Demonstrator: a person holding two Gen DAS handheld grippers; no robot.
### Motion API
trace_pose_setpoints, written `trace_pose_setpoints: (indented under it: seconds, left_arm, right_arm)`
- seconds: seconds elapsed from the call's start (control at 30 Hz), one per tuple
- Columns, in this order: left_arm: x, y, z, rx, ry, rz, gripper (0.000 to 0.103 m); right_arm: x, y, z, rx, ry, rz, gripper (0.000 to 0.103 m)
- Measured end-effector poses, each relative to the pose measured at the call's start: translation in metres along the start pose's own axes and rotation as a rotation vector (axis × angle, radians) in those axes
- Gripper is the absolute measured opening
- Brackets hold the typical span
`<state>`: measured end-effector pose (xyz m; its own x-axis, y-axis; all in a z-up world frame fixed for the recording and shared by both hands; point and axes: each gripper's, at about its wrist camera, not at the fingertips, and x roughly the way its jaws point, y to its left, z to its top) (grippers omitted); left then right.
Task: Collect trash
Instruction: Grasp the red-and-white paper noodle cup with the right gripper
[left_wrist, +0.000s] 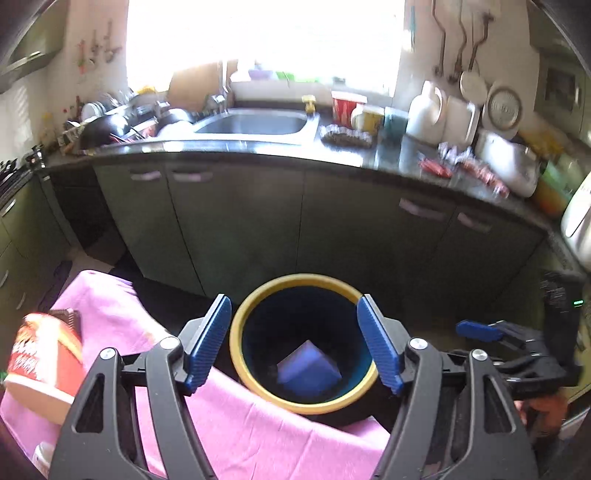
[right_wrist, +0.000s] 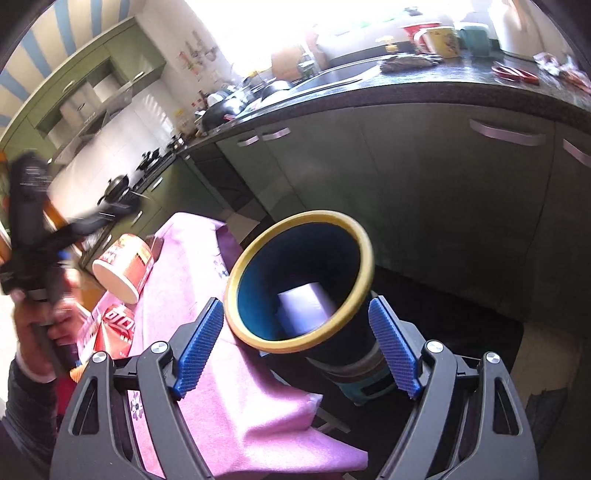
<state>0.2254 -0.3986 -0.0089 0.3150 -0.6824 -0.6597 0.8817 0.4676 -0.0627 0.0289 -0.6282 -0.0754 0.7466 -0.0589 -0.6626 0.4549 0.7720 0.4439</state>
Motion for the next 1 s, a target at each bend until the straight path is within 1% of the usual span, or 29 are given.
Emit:
trace_pose_setpoints:
  seconds: [0.03, 0.1, 0.17, 0.27, 0.33, 0.37, 0.47, 0.57, 0.63, 0.7, 0.77, 0.83, 0.87, 0.93, 1.0]
  left_arm:
    - [-0.021, 0.007, -0.005, -0.017, -0.04, 0.013, 0.069]
    - [-0.06, 0.022, -0.02, -0.055, -0.112, 0.041, 0.074]
    - [-0.097, 0.04, -0.04, -0.098, -0.166, 0.103, 0.075]
    - [-0.145, 0.075, -0.078, -0.181, -0.228, 0.212, 0.076]
    - [-0.176, 0.101, -0.106, -0.248, -0.269, 0.3, 0.077]
    - [-0.19, 0.116, -0.122, -0.286, -0.291, 0.34, 0.079]
    - [-0.219, 0.156, -0.158, -0.376, -0.34, 0.474, 0.082]
    - [-0.236, 0.198, -0.192, -0.461, -0.361, 0.618, 0.083]
    - [-0.241, 0.218, -0.209, -0.499, -0.359, 0.68, 0.083]
    - [-0.244, 0.23, -0.225, -0.535, -0.362, 0.726, 0.086]
    - [-0.247, 0.237, -0.239, -0.571, -0.366, 0.747, 0.087]
    - [-0.245, 0.237, -0.246, -0.588, -0.366, 0.763, 0.087]
    - [-0.247, 0.237, -0.251, -0.594, -0.367, 0.777, 0.088]
    - [-0.25, 0.237, -0.256, -0.603, -0.368, 0.802, 0.089]
    - [-0.255, 0.237, -0.262, -0.604, -0.369, 0.81, 0.089]
  right_arm:
    - [0.004, 0.008, 0.001, -0.018, 0.007, 0.004, 0.08]
    - [0.012, 0.029, -0.001, -0.069, 0.022, 0.015, 0.08]
    - [0.018, 0.054, -0.005, -0.129, 0.032, 0.026, 0.08]
    - [0.028, 0.098, -0.012, -0.245, 0.035, 0.041, 0.08]
    - [0.036, 0.128, -0.015, -0.33, 0.033, 0.061, 0.08]
    - [0.04, 0.145, -0.018, -0.372, 0.028, 0.073, 0.08]
    - [0.048, 0.196, -0.027, -0.49, -0.006, 0.09, 0.08]
    - [0.059, 0.249, -0.035, -0.615, -0.063, 0.106, 0.079]
    - [0.071, 0.278, -0.041, -0.685, -0.103, 0.103, 0.077]
    - [0.087, 0.303, -0.044, -0.725, -0.11, 0.121, 0.074]
    - [0.108, 0.325, -0.043, -0.755, -0.091, 0.128, 0.072]
    - [0.133, 0.345, -0.04, -0.773, -0.06, 0.127, 0.068]
    - [0.146, 0.354, -0.038, -0.779, -0.045, 0.12, 0.067]
    - [0.167, 0.362, -0.036, -0.794, -0.04, 0.089, 0.061]
    - [0.19, 0.373, -0.032, -0.804, -0.029, 0.056, 0.057]
